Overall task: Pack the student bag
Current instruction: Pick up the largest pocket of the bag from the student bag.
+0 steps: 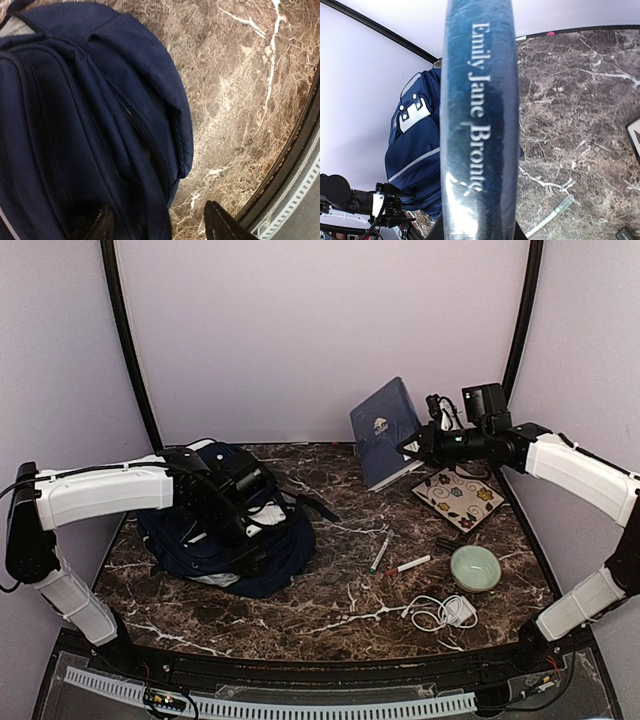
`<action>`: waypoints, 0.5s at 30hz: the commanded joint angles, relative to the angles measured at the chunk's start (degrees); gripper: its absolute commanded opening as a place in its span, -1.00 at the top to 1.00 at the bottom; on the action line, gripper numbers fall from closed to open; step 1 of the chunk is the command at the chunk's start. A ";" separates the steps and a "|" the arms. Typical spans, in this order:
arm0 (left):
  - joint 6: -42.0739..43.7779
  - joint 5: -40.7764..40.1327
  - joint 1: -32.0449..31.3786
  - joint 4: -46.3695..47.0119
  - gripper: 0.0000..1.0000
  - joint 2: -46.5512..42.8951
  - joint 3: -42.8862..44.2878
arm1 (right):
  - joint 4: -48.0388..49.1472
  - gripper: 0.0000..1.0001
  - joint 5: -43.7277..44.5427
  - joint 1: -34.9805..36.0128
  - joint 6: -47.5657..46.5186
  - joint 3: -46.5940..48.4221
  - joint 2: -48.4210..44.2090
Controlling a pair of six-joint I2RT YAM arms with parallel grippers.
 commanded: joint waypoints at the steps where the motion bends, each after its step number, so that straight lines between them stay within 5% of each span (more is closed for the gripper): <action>1: -2.14 -2.98 -1.81 -1.56 -0.33 -2.49 -2.53 | 4.65 1.00 -0.16 0.16 -1.54 -1.87 -3.01; 9: -1.02 -16.70 -1.85 -4.78 -0.03 -1.07 -2.38 | 2.38 1.00 -1.26 0.66 -2.23 -2.76 -4.57; 15: -0.17 -18.41 -1.92 -4.21 -0.09 -0.21 -5.51 | 0.94 1.00 -0.54 1.54 -2.61 -2.70 -5.70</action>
